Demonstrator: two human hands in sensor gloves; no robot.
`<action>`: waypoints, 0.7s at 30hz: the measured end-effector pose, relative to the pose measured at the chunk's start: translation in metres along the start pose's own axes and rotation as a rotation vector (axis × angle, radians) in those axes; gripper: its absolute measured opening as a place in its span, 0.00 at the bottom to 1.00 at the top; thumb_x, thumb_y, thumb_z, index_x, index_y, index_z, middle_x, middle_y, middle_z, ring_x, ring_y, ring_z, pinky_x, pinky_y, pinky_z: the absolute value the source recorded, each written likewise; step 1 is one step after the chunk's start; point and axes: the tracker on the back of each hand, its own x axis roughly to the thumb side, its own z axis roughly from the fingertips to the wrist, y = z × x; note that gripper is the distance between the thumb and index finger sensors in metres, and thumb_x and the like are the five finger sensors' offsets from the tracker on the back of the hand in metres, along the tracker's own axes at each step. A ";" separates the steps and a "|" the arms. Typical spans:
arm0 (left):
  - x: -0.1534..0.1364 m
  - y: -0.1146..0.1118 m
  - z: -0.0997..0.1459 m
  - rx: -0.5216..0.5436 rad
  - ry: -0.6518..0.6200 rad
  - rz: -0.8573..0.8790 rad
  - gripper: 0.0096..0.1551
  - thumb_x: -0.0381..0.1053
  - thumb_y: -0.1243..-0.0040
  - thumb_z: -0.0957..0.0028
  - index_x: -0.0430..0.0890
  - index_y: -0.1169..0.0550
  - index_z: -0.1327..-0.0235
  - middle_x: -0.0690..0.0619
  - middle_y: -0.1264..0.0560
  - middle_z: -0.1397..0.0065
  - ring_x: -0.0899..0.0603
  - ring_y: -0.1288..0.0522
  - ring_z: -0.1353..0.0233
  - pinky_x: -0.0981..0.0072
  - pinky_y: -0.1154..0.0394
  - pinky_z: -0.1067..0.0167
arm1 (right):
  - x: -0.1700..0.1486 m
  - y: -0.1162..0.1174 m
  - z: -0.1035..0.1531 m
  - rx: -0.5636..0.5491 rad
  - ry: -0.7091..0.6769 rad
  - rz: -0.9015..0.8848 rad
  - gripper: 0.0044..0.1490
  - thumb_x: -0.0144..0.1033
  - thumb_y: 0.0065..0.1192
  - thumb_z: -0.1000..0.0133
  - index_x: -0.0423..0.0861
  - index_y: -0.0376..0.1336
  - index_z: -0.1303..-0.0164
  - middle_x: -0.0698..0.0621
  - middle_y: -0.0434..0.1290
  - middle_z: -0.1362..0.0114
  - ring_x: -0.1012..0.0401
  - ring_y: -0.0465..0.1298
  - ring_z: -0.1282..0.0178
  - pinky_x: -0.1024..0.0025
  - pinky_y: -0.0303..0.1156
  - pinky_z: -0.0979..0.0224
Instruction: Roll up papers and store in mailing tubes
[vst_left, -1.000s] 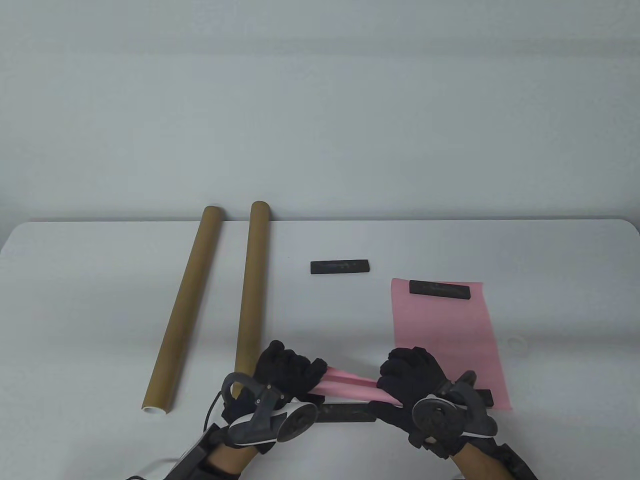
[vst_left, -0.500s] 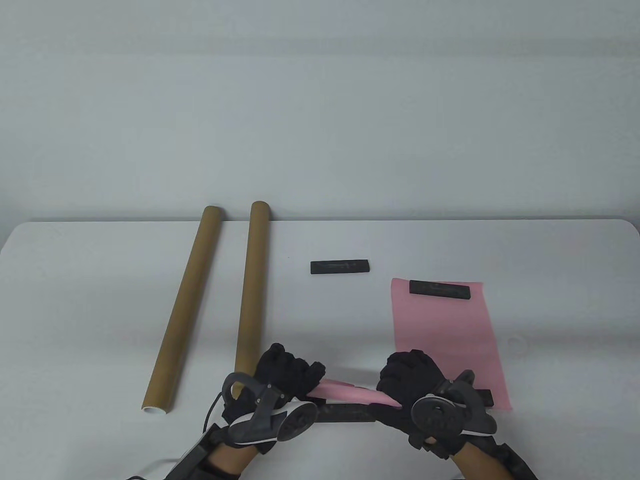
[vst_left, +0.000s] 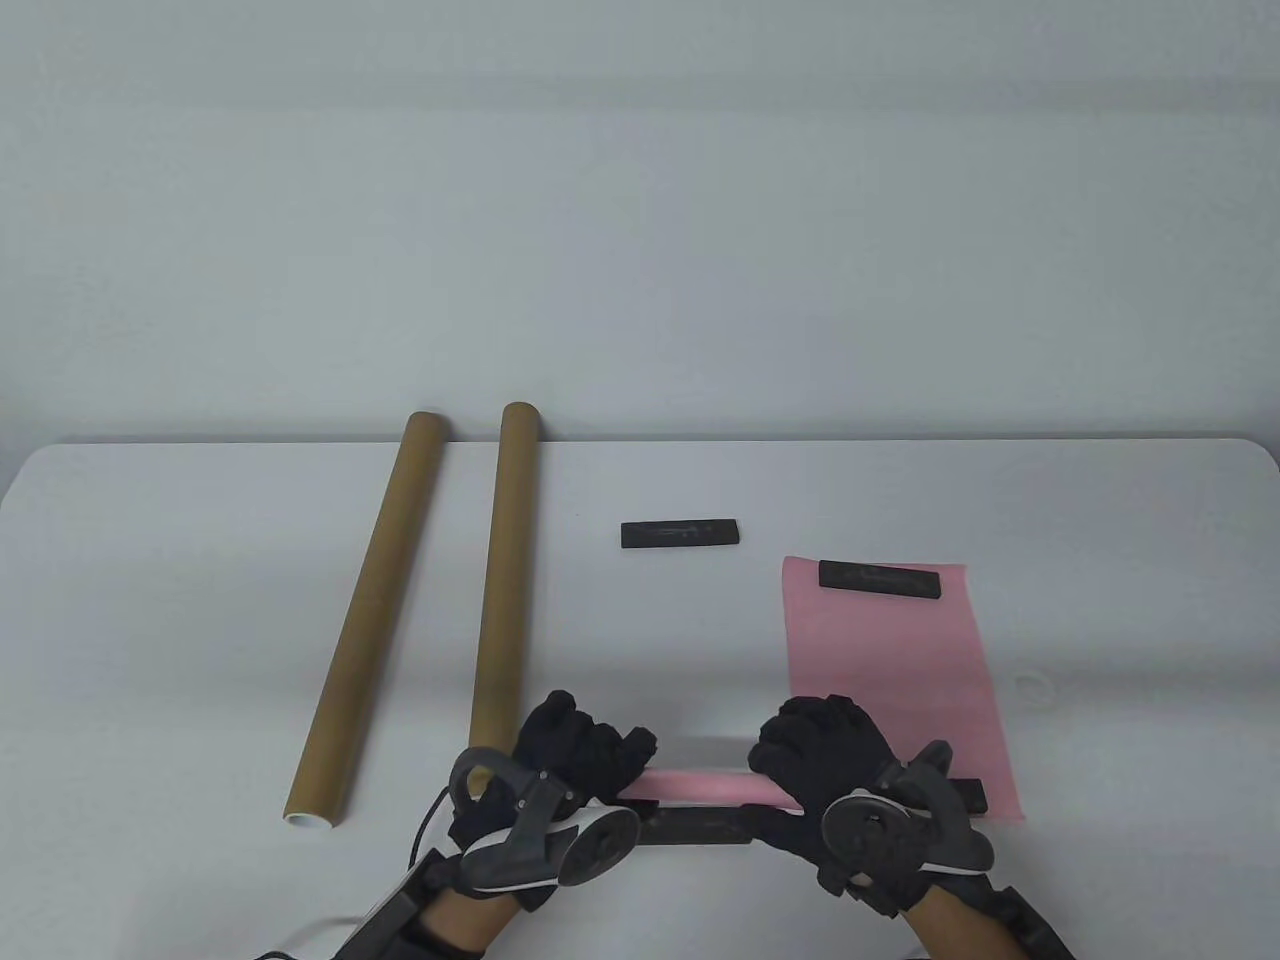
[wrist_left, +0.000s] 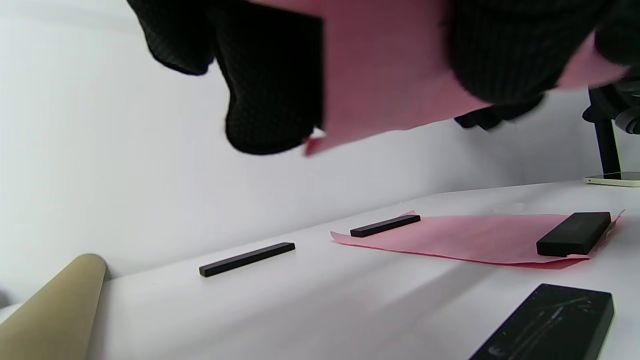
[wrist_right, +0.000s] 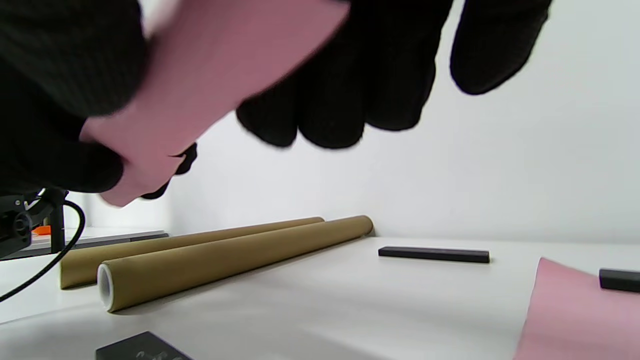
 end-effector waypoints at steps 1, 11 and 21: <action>-0.001 -0.001 0.000 -0.010 0.007 0.017 0.37 0.75 0.41 0.64 0.58 0.20 0.44 0.64 0.14 0.60 0.55 0.12 0.54 0.50 0.26 0.31 | 0.001 0.000 0.000 0.000 -0.010 0.017 0.43 0.63 0.71 0.52 0.46 0.71 0.33 0.43 0.73 0.26 0.38 0.72 0.23 0.30 0.66 0.26; 0.007 0.004 0.002 0.039 -0.042 -0.040 0.37 0.73 0.38 0.62 0.60 0.25 0.38 0.62 0.17 0.50 0.52 0.14 0.46 0.48 0.28 0.30 | -0.003 0.003 -0.001 0.054 0.004 -0.017 0.40 0.69 0.63 0.52 0.44 0.82 0.59 0.45 0.85 0.43 0.41 0.81 0.33 0.31 0.71 0.31; 0.005 0.001 0.002 0.042 -0.036 -0.066 0.44 0.71 0.36 0.62 0.58 0.32 0.31 0.58 0.22 0.36 0.48 0.19 0.34 0.45 0.31 0.28 | -0.001 0.003 -0.002 0.045 -0.002 0.007 0.35 0.64 0.67 0.51 0.46 0.79 0.52 0.46 0.83 0.39 0.41 0.79 0.30 0.32 0.69 0.29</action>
